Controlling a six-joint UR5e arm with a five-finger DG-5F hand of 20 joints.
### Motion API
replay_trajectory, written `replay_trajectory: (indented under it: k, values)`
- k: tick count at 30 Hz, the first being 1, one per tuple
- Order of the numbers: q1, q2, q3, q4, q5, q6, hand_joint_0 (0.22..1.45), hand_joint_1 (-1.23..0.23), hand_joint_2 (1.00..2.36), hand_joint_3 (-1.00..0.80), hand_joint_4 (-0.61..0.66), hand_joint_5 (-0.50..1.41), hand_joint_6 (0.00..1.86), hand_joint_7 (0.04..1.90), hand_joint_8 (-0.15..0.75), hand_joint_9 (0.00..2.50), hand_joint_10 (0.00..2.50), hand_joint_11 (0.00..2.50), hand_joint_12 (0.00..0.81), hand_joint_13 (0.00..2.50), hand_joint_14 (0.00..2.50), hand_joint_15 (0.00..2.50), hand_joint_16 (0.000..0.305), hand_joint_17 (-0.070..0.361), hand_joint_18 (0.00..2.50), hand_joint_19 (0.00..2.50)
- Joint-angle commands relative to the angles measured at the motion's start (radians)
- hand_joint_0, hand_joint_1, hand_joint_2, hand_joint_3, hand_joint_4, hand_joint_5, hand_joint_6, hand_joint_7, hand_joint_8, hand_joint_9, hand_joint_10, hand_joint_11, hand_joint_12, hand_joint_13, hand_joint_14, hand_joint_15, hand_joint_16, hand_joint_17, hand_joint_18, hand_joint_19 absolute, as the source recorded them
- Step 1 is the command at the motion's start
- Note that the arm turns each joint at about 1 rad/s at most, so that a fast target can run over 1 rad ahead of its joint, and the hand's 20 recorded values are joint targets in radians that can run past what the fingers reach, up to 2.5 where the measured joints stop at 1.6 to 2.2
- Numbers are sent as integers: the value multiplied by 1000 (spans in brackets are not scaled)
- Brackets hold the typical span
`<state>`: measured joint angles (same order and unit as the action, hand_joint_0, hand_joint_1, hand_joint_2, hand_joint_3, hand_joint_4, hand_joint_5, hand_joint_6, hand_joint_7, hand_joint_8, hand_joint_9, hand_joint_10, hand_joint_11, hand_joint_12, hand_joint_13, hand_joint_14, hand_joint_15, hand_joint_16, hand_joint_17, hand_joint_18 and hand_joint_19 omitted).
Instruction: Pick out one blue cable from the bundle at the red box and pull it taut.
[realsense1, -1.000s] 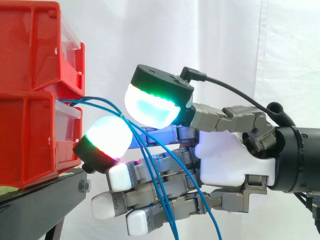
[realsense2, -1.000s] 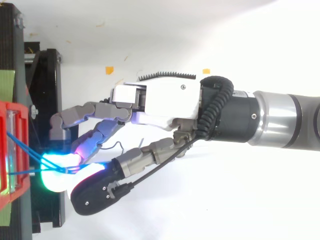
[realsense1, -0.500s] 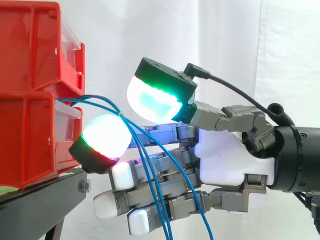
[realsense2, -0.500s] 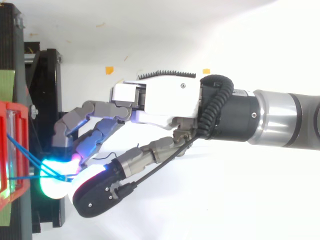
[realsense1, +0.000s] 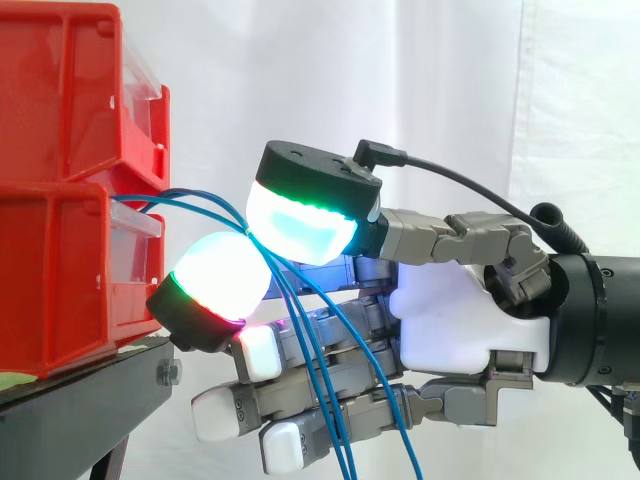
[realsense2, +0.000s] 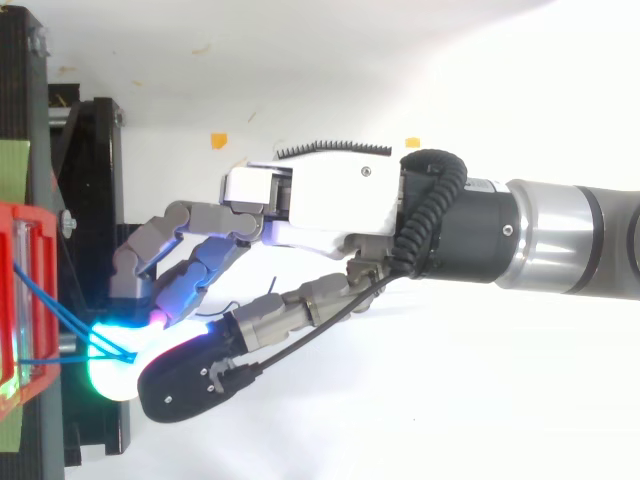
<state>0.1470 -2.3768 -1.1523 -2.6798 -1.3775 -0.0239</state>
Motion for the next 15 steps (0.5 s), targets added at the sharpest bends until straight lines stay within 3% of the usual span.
replay_trajectory:
  k: [1, 15]
  values:
    - [-1, 1, 0, 0, 0, -1, 610, -674, 1021, -159, 37, -144, 952, 746, 311, 963, 27, 750, 327, 741, 18, 439, 47, 107, 650, 693]
    - [-15, 1, 2, -18, -31, 1, 659, -751, 1021, -196, -35, -138, 967, 812, 312, 1024, 30, 794, 326, 764, 18, 445, 48, 107, 699, 681]
